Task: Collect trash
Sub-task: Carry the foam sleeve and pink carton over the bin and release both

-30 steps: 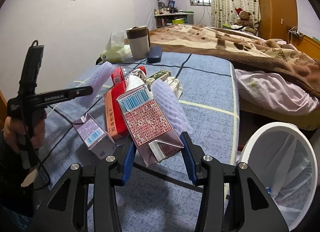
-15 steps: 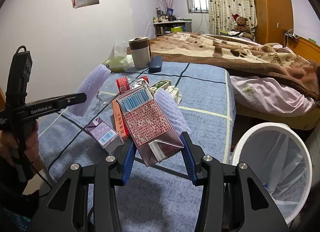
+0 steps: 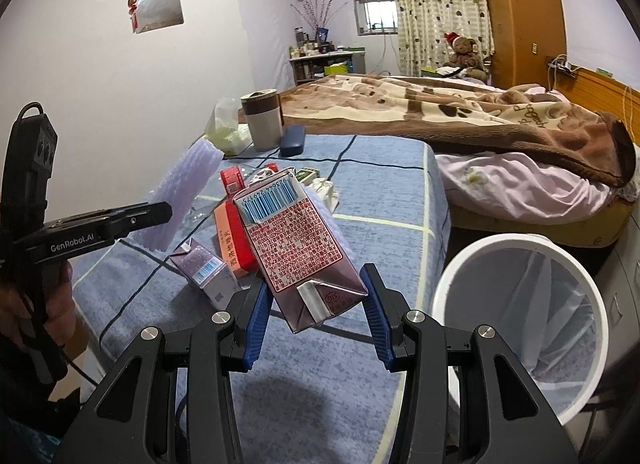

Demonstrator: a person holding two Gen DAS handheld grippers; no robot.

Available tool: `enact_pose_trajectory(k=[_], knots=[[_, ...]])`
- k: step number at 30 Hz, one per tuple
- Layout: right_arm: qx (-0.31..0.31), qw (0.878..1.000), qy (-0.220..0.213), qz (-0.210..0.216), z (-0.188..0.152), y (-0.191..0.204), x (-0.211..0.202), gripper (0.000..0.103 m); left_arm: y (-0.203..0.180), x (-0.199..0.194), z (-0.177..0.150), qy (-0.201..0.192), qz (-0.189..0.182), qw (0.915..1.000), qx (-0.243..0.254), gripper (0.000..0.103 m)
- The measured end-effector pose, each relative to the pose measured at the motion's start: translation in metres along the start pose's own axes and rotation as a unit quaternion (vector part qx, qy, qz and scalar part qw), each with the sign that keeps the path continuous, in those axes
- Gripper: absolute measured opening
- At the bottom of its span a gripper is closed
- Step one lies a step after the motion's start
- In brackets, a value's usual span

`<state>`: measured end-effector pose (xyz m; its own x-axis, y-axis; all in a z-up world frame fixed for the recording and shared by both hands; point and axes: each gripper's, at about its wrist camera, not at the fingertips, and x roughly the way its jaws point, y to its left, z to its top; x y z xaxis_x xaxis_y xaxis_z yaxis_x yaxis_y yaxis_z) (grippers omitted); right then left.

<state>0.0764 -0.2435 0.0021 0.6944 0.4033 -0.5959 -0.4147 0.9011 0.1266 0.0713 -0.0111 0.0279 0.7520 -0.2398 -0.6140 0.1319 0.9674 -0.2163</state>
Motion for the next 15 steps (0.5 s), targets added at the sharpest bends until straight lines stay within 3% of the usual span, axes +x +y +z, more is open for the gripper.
enact_pose_trajectory(k=[15], knots=[[0.040,0.998,-0.012,-0.038,-0.012,-0.034,-0.017,0.045,-0.057,0.019,0.000,0.019,-0.045,0.9978,0.045,0.027]])
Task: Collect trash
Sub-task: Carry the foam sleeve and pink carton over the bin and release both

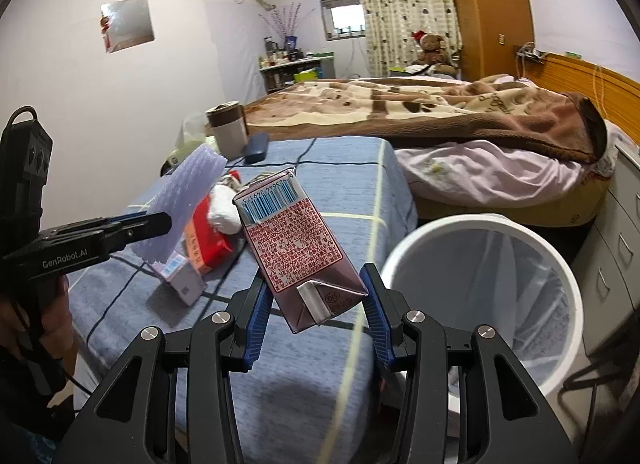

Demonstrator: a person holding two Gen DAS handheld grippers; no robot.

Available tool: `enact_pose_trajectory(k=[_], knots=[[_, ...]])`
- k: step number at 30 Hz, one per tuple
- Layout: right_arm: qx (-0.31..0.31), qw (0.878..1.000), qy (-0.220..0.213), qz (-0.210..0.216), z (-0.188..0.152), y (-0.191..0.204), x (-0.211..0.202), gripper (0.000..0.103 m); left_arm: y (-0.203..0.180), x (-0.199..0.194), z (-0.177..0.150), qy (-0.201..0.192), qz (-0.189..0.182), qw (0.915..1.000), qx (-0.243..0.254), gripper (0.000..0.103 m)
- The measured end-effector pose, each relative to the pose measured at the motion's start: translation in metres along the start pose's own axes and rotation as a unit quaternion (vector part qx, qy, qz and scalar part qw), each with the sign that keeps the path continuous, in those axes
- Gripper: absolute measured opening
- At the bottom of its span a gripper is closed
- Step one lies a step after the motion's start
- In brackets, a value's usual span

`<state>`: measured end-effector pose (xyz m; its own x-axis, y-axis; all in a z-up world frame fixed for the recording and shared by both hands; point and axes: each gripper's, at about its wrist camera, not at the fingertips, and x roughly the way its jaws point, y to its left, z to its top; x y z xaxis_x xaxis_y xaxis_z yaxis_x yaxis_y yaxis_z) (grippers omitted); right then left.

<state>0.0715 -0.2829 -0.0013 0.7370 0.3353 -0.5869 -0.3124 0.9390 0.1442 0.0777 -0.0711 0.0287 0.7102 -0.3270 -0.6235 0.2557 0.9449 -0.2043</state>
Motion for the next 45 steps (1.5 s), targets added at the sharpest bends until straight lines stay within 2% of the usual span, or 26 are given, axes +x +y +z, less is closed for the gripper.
enact_pose_trajectory(k=[11,23,35,45], knots=[[0.043,0.998,0.003,-0.047,-0.008,-0.037,-0.004,0.045,-0.053,0.039,0.007,0.027,-0.052,0.9973,0.045,0.027],[0.083,0.993,0.015,-0.077,-0.021,-0.070,-0.006,0.045,-0.099,0.084,0.009,0.060,-0.093,0.9906,0.081,0.027],[0.112,0.988,0.030,-0.098,-0.032,-0.096,-0.006,0.045,-0.138,0.124,0.004,0.091,-0.117,0.9828,0.110,0.027],[0.122,0.985,0.041,-0.115,-0.035,-0.104,-0.003,0.046,-0.148,0.146,0.005,0.100,-0.128,0.9801,0.113,0.027]])
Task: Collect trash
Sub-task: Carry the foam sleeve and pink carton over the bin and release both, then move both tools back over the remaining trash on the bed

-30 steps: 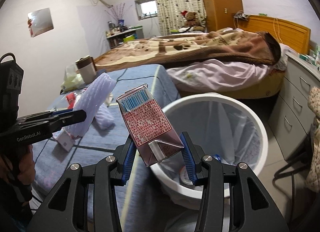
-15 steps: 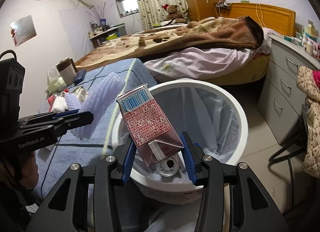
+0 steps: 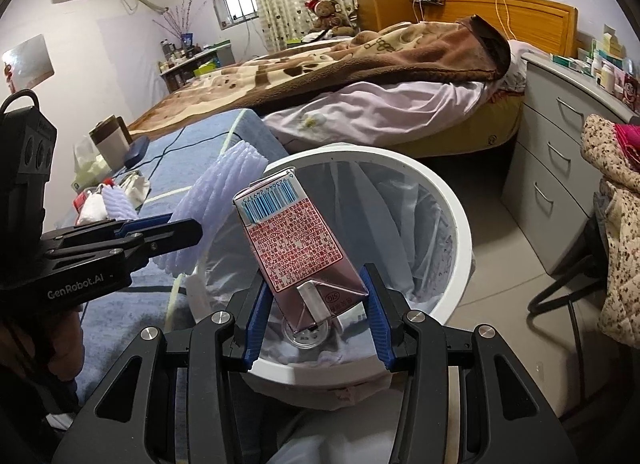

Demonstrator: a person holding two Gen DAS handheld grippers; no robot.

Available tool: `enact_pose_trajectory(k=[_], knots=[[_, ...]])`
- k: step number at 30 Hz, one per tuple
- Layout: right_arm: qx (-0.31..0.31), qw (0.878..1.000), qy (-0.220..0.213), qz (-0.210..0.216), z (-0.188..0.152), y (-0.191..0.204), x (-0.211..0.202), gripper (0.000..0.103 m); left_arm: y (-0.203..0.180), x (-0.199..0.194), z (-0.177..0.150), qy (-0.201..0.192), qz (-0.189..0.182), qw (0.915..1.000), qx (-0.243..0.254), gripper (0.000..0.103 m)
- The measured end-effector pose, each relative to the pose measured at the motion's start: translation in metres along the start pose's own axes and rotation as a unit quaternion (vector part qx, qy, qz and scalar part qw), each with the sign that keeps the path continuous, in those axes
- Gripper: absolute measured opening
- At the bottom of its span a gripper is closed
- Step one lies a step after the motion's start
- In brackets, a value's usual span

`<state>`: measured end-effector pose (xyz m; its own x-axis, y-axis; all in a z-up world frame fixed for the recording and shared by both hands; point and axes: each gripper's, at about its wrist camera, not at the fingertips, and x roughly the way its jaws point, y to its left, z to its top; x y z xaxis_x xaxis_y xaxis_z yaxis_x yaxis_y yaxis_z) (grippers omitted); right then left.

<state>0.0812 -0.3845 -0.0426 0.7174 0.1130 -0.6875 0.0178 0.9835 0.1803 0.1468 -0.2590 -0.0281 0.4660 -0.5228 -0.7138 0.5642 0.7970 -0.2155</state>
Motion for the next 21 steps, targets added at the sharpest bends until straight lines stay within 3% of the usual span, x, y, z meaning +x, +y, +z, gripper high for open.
enact_pose_trajectory(k=[5,8,21], knots=[[0.006,1.000,-0.002,-0.002,0.001,-0.003,0.001,0.046,0.002,0.001,0.002,-0.004,-0.004,1.0000,-0.002,0.036],[0.003,1.000,-0.006,-0.005,0.002,-0.002,-0.001,0.052,0.003,0.001,0.002,-0.006,-0.004,1.0000,-0.004,0.047],[-0.019,0.999,-0.017,0.025,0.005,0.018,-0.011,0.053,0.018,-0.028,-0.008,-0.023,0.021,0.9991,-0.030,0.047]])
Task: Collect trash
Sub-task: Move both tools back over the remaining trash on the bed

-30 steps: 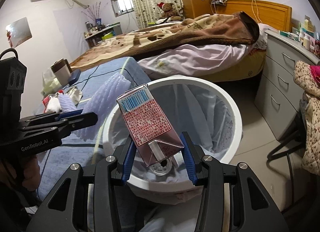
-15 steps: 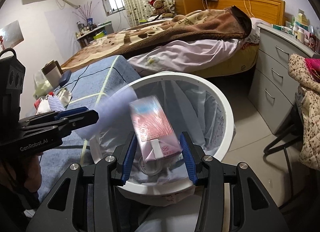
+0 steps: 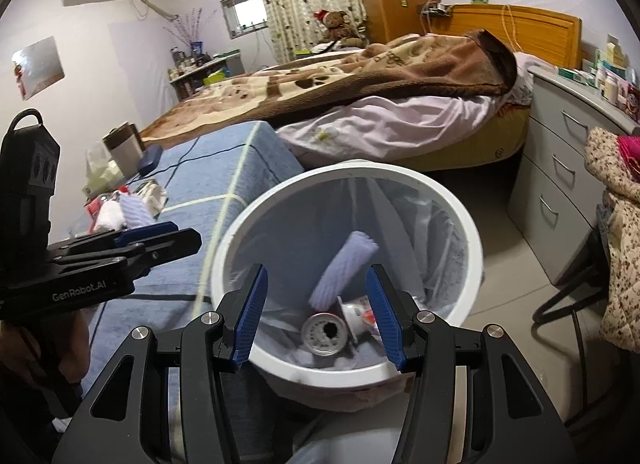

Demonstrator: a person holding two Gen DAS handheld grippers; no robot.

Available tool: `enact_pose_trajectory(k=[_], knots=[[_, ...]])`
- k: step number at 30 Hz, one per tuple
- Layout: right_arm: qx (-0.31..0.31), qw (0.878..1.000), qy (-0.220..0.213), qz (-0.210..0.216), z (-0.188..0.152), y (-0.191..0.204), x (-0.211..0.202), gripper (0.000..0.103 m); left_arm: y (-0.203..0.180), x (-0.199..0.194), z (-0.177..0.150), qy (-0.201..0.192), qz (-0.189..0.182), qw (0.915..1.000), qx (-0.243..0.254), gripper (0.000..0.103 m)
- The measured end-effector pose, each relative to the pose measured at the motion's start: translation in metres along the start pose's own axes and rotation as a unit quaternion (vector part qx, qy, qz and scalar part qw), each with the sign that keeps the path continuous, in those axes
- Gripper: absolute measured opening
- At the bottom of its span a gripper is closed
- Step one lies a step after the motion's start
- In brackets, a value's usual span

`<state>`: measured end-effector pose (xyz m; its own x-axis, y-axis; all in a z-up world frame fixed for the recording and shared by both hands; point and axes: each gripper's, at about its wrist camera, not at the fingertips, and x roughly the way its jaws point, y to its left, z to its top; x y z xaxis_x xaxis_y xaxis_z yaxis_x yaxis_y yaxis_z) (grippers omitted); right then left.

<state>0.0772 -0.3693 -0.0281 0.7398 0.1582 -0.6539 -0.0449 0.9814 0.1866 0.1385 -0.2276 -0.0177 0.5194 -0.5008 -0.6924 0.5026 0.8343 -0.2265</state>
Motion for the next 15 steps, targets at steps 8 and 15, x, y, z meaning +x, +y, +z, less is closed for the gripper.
enact_pose_trajectory(k=[8,15], knots=[[-0.028,0.999,-0.006,0.028,0.003,0.026,-0.006,0.053,0.020,-0.035,-0.012,-0.020,0.035,0.9990,-0.020,0.047],[-0.057,0.997,0.002,0.054,0.000,0.050,-0.004,0.053,0.046,-0.061,-0.027,-0.030,0.074,0.9957,-0.047,0.047]])
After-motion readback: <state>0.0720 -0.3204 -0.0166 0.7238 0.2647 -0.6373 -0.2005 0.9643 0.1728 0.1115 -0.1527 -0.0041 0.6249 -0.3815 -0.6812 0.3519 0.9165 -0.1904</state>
